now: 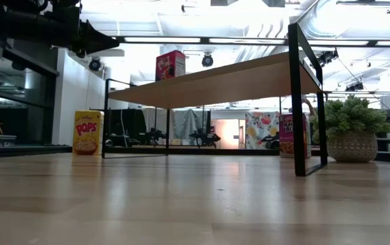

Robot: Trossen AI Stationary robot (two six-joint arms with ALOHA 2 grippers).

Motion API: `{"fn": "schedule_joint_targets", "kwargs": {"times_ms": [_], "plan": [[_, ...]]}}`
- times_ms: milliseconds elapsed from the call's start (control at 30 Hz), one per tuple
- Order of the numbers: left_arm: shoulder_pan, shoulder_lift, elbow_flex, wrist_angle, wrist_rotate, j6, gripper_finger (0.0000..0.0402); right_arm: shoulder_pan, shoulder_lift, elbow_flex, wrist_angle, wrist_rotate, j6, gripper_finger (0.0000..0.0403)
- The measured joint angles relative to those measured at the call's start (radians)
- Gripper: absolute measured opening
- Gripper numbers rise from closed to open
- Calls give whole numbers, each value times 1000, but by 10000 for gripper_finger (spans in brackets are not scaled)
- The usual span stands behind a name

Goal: Stack cereal on shelf
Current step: Put the red cereal box on the shelf

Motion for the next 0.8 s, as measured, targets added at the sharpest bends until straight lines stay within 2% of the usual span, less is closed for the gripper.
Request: {"fn": "schedule_joint_targets", "kwargs": {"times_ms": [267,500,633,800], "plan": [[0,0,0,0,0,2,0,-3,36,0,-28,-67,10,328],[0,0,0,0,0,2,0,3,36,0,-69,-79,15,328],[0,0,0,0,0,1,0,3,36,0,-67,-131,28,328],[0,0,0,0,0,0,0,-5,36,0,-65,-129,30,328]]}}
